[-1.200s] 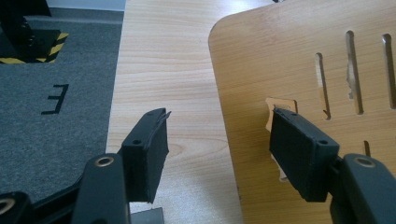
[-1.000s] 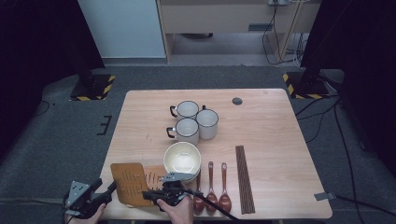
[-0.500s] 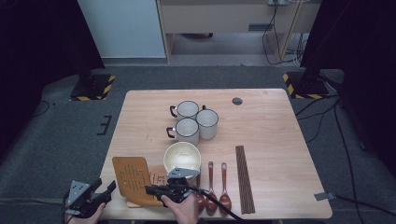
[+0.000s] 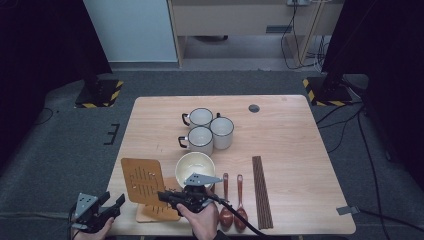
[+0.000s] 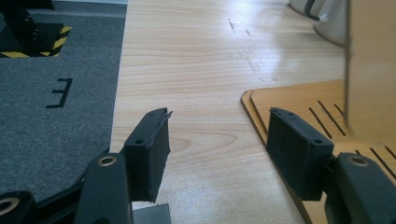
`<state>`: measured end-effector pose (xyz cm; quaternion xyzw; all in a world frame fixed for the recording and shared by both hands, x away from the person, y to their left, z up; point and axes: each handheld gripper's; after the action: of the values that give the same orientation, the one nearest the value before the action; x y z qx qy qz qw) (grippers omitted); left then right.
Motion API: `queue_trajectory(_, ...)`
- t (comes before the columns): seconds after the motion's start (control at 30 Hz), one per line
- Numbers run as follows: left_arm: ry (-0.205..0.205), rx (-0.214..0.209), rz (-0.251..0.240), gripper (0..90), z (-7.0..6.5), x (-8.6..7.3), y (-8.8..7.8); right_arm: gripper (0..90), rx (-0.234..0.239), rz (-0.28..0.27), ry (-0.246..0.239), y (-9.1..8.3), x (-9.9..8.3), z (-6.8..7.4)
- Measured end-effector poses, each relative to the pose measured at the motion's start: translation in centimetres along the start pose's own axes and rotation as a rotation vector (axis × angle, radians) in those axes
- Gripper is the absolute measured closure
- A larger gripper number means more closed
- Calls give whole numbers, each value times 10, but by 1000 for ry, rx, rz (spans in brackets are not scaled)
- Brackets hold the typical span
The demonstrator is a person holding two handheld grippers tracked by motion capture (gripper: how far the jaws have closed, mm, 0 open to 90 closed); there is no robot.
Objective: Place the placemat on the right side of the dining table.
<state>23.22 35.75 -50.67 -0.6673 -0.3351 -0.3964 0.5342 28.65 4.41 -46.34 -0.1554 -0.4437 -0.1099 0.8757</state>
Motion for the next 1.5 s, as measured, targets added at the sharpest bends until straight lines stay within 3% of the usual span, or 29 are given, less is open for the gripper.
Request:
queue_trajectory(0.5,14,-3,18,394,-1,0,3,874,6,-74,-22,-17,29,5)
queue_trajectory(1.03,31,-5,35,407,-3,4,8,874,-16,-164,-37,-44,63,0)
queue_trajectory(1.37,58,-11,48,410,-8,21,21,873,-40,-227,-35,-67,81,-9)
queue_trajectory(1.5,44,-34,57,410,-11,29,31,874,-57,-241,-36,-76,86,-13)
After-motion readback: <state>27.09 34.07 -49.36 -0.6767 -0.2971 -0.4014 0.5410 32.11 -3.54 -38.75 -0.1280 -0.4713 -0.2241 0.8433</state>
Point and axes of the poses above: each handheld gripper's, and its own axes: y roughly forward along the jaws, x roughly out of its top, z roughly to its left, and after that the axes turned 5 degrees about -z, right-handed
